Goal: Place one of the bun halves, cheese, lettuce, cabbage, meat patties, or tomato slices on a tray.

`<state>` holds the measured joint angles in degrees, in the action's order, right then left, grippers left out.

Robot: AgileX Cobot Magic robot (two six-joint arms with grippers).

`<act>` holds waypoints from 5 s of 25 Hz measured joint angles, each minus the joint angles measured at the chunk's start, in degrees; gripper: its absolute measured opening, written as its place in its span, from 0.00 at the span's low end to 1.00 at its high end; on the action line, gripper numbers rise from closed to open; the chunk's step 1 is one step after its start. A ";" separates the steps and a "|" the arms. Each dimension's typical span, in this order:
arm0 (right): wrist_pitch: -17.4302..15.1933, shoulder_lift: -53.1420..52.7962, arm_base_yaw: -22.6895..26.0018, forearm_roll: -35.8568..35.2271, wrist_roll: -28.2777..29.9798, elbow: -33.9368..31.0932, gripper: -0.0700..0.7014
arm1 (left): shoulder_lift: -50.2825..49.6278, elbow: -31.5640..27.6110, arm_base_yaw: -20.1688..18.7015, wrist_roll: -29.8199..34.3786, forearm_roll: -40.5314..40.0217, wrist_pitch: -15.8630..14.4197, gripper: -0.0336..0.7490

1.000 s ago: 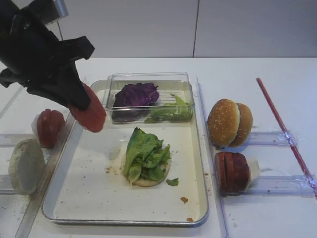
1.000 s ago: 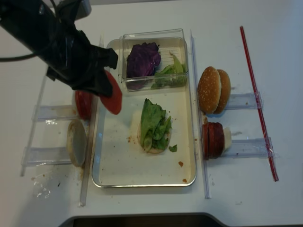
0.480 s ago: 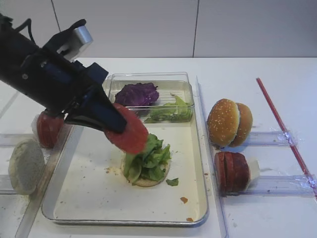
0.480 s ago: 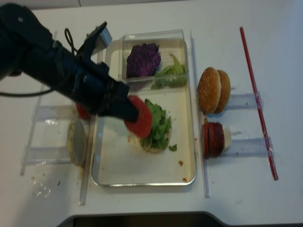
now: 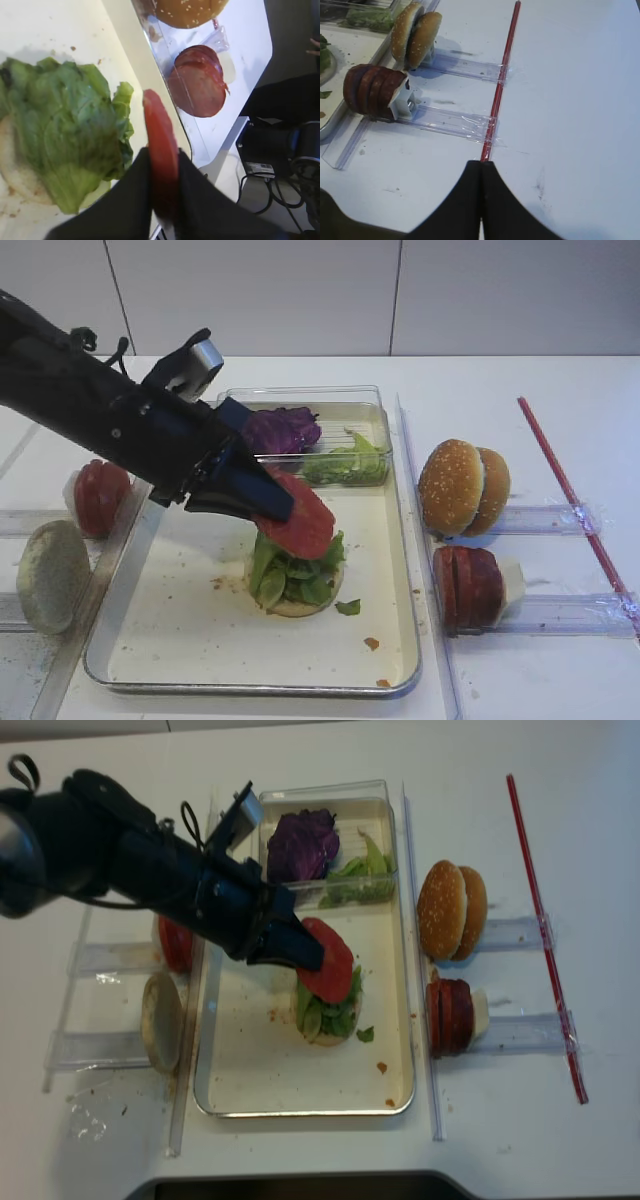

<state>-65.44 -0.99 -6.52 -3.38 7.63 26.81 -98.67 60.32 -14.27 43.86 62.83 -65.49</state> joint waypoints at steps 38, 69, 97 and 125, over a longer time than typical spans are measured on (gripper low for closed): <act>0.00 0.00 0.00 0.00 -0.10 0.00 0.11 | -7.63 0.00 0.00 -1.51 2.29 1.76 0.13; 0.00 0.00 0.00 0.00 -0.10 0.00 0.11 | -7.63 4.15 -0.91 -15.90 -4.38 -0.96 0.43; 0.00 0.00 0.00 0.00 -0.01 0.00 0.11 | -6.71 18.85 -0.91 -36.83 -28.42 -3.39 0.45; 0.00 0.00 0.00 0.00 -0.01 0.00 0.11 | 6.84 18.85 5.15 -47.35 -57.94 -4.84 0.45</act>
<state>-65.44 -0.99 -6.52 -3.38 7.61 26.81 -91.84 79.17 -9.12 -3.49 4.89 -70.33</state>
